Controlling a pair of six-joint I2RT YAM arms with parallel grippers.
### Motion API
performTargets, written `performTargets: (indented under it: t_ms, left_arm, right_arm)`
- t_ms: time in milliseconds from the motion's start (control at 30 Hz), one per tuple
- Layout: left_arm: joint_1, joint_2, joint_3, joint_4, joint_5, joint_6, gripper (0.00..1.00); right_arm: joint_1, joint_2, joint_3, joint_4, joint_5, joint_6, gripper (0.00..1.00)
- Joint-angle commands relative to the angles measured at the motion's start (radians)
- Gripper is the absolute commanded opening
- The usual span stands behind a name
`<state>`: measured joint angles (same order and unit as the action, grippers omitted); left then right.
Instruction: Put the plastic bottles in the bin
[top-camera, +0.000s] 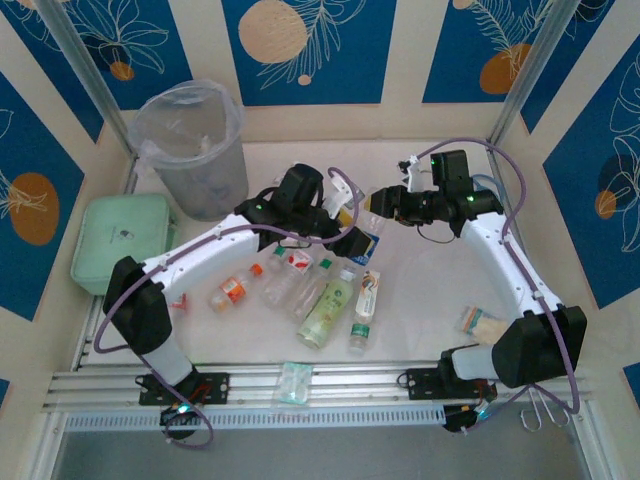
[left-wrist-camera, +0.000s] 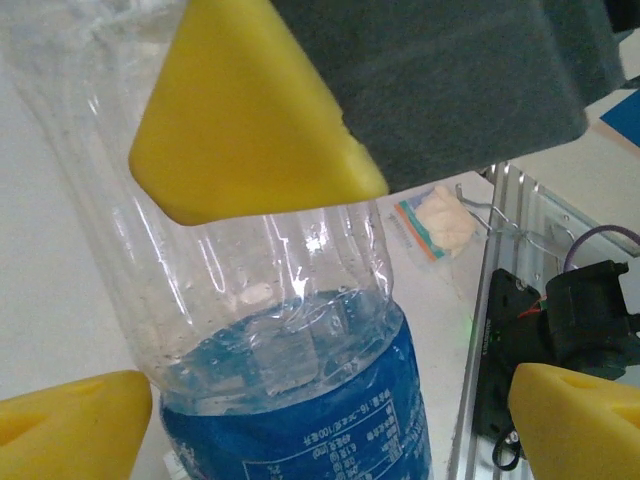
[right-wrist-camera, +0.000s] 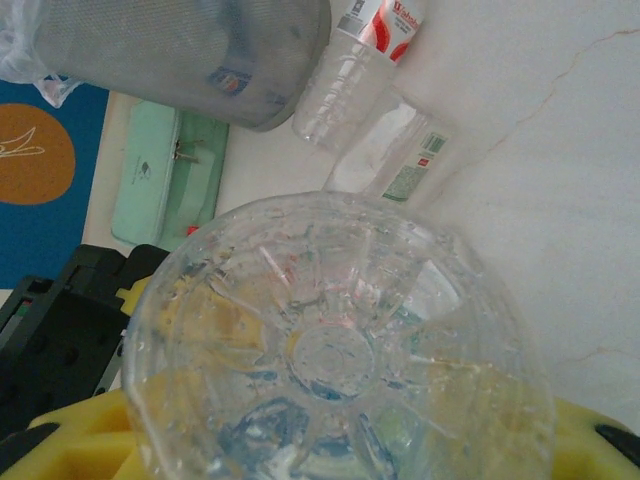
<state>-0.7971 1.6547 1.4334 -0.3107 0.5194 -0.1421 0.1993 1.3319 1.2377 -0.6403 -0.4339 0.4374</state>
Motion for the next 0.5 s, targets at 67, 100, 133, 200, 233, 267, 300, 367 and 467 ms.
performTargets:
  t_ms: [67, 100, 133, 200, 233, 267, 300, 367, 467]
  left_arm:
    - [-0.009, 0.038, -0.01, 0.112, 0.021, -0.028, 0.96]
    - [-0.01, 0.042, -0.01, 0.117, 0.019, -0.03, 0.95]
    - [-0.009, 0.045, -0.011, 0.119, 0.017, -0.031, 0.95]
    - [-0.01, 0.057, -0.007, 0.12, 0.003, -0.037, 1.0]
    - [-0.009, 0.065, -0.003, 0.116, -0.001, -0.039, 1.0]
    - [-0.01, 0.071, 0.0, 0.112, -0.006, -0.039, 1.0]
    - [-0.009, 0.075, 0.001, 0.111, -0.01, -0.04, 1.0]
    - [-0.01, 0.079, -0.001, 0.111, -0.02, -0.037, 1.0]
    - [-0.01, 0.074, -0.006, 0.117, -0.029, -0.033, 0.95]
  right_arm:
    - [0.031, -0.009, 0.017, 0.011, -0.074, 0.018, 0.19]
    - [0.031, -0.008, 0.017, 0.012, -0.074, 0.018, 0.19]
    - [0.032, -0.009, 0.016, 0.013, -0.075, 0.019, 0.19]
    - [0.031, -0.012, 0.01, 0.025, -0.087, 0.03, 0.19]
    - [0.032, -0.014, 0.008, 0.032, -0.091, 0.034, 0.19]
    - [0.031, -0.016, 0.008, 0.034, -0.092, 0.037, 0.19]
    - [0.031, -0.02, 0.008, 0.034, -0.088, 0.039, 0.19]
    - [0.032, -0.025, 0.008, 0.031, -0.081, 0.038, 0.19]
    - [0.03, -0.027, 0.008, 0.015, -0.068, 0.031, 0.19]
